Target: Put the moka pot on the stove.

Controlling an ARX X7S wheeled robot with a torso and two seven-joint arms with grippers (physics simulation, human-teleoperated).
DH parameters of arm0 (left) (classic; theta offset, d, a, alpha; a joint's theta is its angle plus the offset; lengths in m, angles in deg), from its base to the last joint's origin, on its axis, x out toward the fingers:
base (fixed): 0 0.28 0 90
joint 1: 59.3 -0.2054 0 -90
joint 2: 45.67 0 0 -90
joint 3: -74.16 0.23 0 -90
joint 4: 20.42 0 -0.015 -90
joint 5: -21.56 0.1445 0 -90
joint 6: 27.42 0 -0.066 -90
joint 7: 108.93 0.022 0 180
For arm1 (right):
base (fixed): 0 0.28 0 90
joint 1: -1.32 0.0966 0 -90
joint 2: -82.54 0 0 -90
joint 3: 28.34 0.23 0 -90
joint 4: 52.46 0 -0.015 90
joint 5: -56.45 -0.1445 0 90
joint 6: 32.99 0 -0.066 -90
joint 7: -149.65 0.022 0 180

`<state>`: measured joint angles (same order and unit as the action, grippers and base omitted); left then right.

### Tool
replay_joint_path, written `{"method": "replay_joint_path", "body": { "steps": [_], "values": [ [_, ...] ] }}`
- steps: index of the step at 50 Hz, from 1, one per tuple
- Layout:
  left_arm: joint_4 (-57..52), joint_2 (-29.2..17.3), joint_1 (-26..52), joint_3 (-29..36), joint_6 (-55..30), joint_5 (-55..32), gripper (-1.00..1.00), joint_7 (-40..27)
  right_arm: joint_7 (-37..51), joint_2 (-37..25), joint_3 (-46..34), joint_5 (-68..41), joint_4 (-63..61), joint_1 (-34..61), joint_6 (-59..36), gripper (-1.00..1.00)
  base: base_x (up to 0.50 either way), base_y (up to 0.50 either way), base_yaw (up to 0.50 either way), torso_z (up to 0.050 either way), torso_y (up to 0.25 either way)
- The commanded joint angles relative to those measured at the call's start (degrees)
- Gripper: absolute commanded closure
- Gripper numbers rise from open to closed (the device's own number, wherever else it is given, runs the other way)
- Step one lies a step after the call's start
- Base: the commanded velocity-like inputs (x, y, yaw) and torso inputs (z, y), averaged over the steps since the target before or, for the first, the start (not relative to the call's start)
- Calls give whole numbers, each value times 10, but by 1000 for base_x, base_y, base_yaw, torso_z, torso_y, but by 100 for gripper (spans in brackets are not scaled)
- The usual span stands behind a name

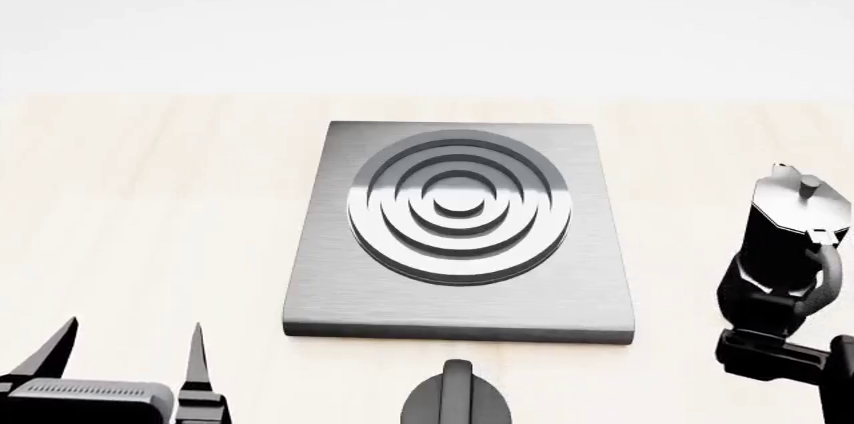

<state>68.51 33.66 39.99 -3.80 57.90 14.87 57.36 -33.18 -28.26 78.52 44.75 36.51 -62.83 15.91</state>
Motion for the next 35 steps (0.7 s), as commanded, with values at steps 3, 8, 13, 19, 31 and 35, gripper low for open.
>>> {"method": "replay_joint_path", "body": {
  "steps": [3, 8, 13, 19, 31, 35],
  "values": [
    [18, 1, 5, -2, 19, -13, -100, 9, -11, -9, -11, -4, 40, 32, -12, -100, 0, 0, 0, 0, 0],
    [13, -1, 2, -2, 18, -13, -100, 5, -13, -8, -19, 1, 78, 44, 6, -100, 0, 0, 0, 0, 0],
    [10, -2, 1, -2, 17, -14, -100, 2, -13, -7, -20, 4, 107, 52, 20, -100, 0, 0, 0, 0, 0],
    [9, -3, 1, 0, 18, -14, -100, 0, -17, -9, -20, -1, 114, 58, 19, -100, 0, 0, 0, 0, 0],
    [13, -5, 4, 5, 18, -15, -100, -3, -15, -11, -25, 0, 125, 73, 21, -100, 0, 0, 0, 0, 0],
    [15, -5, 5, 6, 20, -16, -100, -5, -15, -9, -34, 5, 144, 84, 29, -100, 0, 0, 0, 0, 0]
  ]
}}
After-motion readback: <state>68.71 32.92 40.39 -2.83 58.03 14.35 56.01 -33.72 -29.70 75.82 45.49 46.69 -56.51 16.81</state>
